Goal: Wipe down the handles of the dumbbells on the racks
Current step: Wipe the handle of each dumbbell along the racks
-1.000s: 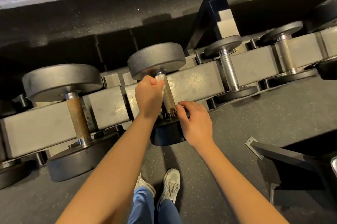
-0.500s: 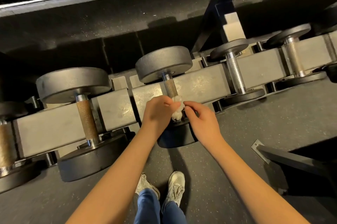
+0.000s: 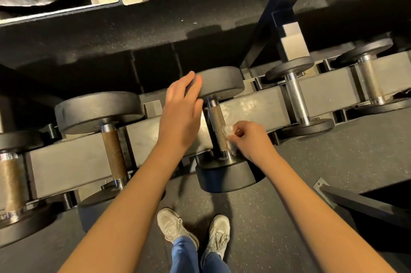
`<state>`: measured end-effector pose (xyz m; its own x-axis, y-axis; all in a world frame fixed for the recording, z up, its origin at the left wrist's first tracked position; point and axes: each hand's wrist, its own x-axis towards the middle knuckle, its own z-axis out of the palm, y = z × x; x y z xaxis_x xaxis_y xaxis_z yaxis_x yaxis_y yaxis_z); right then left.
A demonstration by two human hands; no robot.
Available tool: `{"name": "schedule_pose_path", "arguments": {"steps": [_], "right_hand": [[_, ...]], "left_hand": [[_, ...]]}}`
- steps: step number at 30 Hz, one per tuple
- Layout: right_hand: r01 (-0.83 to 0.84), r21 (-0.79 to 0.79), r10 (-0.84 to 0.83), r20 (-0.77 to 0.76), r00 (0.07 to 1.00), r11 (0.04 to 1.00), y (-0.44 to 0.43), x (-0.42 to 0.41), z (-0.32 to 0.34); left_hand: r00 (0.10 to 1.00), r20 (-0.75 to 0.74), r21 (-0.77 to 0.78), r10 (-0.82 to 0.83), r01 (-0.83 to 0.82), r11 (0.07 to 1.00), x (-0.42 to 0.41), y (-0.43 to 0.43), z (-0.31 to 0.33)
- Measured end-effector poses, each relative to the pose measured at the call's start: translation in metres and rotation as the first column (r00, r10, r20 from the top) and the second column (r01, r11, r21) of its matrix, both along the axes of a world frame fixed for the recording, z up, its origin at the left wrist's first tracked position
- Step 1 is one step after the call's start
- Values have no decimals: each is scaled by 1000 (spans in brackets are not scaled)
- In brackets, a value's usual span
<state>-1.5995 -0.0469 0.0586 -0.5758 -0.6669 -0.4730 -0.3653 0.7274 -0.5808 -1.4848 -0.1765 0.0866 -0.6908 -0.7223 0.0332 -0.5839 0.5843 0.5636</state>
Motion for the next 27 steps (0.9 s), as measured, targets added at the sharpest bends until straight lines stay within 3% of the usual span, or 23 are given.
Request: {"name": "schedule_pose_path", "arguments": {"steps": [5,16,19,27], "right_hand": [[130,-158,-131,9,991,979,-1,5,-3],[362,-324,-358,76,931,874,-58,-4,-13],[389,-311,-366,130,921,867,-53,-2,-13],[234,-127,-224,89,971,964,-18,4,-8]], "left_hand": [[999,3,-54,-37,37,998,3,-6,-9],[998,30,-50,-54,56,997,5,-6,-4],[999,27,-44,-47,48,998,5,-5,-4],[999,-21,8,-30,30,1000,3,-5,-2]]}}
